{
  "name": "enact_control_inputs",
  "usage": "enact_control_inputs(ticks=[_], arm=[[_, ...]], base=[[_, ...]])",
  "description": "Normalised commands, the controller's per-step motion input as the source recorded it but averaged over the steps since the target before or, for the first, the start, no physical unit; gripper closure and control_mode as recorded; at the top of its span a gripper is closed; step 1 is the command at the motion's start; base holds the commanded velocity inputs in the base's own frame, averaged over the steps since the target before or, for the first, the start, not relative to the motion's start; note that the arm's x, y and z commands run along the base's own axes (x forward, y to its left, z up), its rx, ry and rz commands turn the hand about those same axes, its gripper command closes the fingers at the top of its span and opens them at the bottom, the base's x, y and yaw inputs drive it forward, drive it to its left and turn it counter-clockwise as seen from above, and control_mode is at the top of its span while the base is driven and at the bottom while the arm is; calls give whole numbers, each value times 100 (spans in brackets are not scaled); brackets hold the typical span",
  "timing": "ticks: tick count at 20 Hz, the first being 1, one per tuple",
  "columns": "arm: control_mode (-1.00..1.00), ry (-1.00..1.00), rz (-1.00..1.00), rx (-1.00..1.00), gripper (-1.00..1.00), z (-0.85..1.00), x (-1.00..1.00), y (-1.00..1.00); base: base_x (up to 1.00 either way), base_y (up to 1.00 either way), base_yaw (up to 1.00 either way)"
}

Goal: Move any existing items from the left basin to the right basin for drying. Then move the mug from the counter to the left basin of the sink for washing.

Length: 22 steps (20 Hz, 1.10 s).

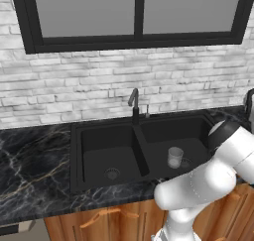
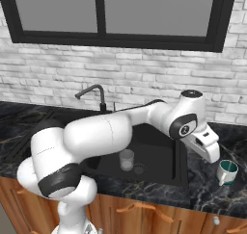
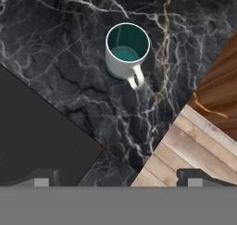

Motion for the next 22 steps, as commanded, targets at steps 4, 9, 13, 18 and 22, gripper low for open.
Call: enact_control_inputs(ticks=[4,9,13,18,22], arm=[[-100,0,1,6,-100,0,20,-24],[-100,2,0,0,-100,0,36,-10],[-100,0,0,0,-100,-18,32,-11],[-100,0,0,0,-100,-23,26,-22],[-100,0,0,0,-100,-9,20,-32]], base=[[0,0,0],[0,0,0],[0,0,0],[0,0,0],[0,0,0]])
